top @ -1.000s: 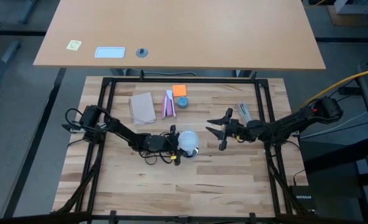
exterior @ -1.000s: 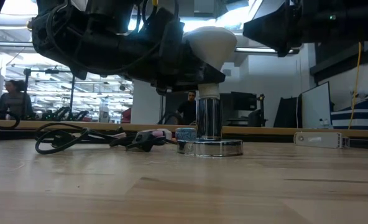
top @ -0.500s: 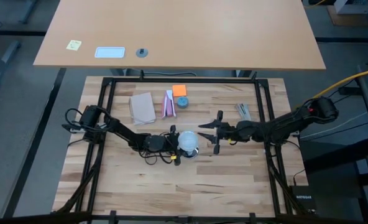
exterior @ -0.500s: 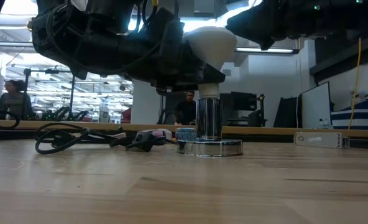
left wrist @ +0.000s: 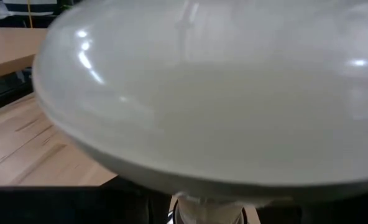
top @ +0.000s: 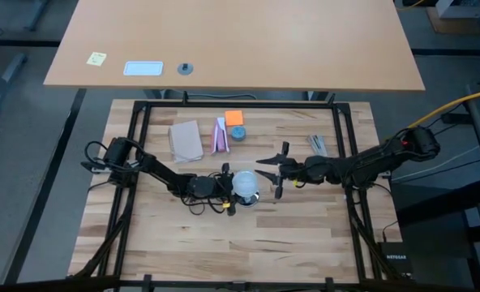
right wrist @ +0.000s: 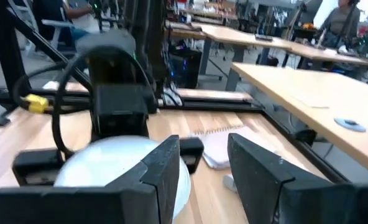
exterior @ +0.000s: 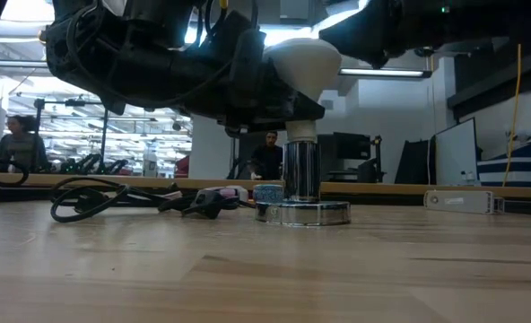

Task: Screw lightbulb
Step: Insert the lightbulb into the lamp

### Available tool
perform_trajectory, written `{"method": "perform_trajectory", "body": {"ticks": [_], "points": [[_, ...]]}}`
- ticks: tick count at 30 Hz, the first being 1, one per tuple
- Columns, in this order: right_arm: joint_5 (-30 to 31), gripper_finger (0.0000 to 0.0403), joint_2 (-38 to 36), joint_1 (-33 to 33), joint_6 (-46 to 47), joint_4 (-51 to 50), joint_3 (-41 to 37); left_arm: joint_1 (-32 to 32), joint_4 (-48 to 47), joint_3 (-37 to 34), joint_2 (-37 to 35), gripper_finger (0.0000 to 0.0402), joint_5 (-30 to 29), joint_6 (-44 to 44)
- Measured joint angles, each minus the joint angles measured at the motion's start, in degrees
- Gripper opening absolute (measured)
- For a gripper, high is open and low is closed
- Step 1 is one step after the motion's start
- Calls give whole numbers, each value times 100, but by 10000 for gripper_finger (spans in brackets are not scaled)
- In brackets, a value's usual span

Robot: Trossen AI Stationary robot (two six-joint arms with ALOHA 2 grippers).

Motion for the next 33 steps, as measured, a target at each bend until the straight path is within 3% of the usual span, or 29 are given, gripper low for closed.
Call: {"method": "perform_trajectory", "body": {"ticks": [14,22,33], "points": [[161,143,226,9,268,-308,-3,0,-4,-2,1,166,-2,0],[138,143,709,3,563,211,0,-2,-13,-11,1,166,-35,-1],[226,143,546,9,105,625,48,2,-15,-4,2,166,2,4]]}}
